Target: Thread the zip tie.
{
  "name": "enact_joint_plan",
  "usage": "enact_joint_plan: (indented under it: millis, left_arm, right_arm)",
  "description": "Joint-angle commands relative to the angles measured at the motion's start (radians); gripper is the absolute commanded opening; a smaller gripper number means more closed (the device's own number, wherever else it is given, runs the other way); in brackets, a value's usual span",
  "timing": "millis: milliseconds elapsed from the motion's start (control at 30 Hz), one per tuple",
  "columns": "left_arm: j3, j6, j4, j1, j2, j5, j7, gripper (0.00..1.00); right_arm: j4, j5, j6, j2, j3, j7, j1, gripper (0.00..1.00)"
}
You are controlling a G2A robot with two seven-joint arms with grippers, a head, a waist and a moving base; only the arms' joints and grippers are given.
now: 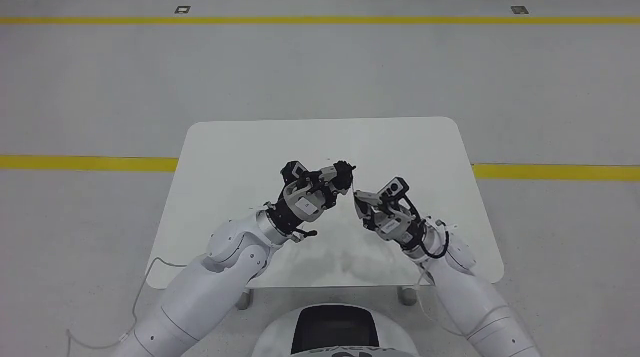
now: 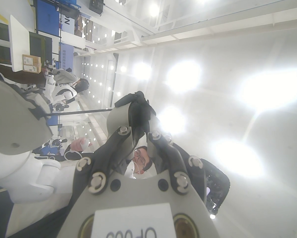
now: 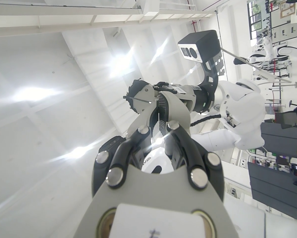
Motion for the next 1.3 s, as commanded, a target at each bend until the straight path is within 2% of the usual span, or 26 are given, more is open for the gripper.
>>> enact_joint_plan:
  millis: [0,167,300,333,400,733,833,967,1067,1100,1267]
  left_arm:
    - [0.0,0.0,0.0,0.0,0.0,0.0,0.0,0.0]
    - [0.0,0.0,0.0,0.0,0.0,0.0,0.0,0.0]
    - [0.0,0.0,0.0,0.0,0.0,0.0,0.0,0.0]
    - [0.0,0.0,0.0,0.0,0.0,0.0,0.0,0.0]
    - [0.0,0.0,0.0,0.0,0.0,0.0,0.0,0.0]
    - [0.0,0.0,0.0,0.0,0.0,0.0,0.0,0.0]
    - [0.001,0.026,-0.005,-0.001,-0.001,0.017,0.032,0.0]
    - [-0.006,0.049,-0.013,0.007,-0.002,0.011,0.067,0.0]
    - [-0.01,0.061,-0.014,0.018,-0.005,-0.014,0.105,0.0]
    - [-0.013,0.067,-0.011,0.02,-0.005,-0.014,0.127,0.0]
    - [-0.015,0.073,-0.01,0.018,-0.005,0.004,0.135,0.0]
  right_arm:
    - [0.001,-0.002,-0.001,0.001,0.003,-0.001,-0.003,0.0]
    - [0.012,-0.025,-0.016,0.007,0.027,-0.009,-0.017,0.0]
    - [0.02,-0.018,-0.034,0.016,0.081,-0.024,-0.035,0.0]
    - [0.019,-0.014,-0.034,0.018,0.091,-0.026,-0.039,0.07]
    - [0.019,0.011,-0.054,0.02,0.119,-0.046,-0.045,1.0]
    - [0.019,0.011,-0.054,0.02,0.119,-0.046,-0.045,1.0]
    - [0.008,-0.064,-0.107,0.026,0.146,-0.081,-0.045,1.0]
    - [0.007,-0.127,-0.151,0.039,0.21,-0.078,-0.053,1.0]
    - [0.004,-0.199,-0.208,0.049,0.257,-0.084,-0.059,1.0]
    - [0.007,-0.233,-0.245,0.052,0.277,-0.119,-0.062,1.0]
    - [0.005,-0.238,-0.257,0.052,0.28,-0.136,-0.066,1.0]
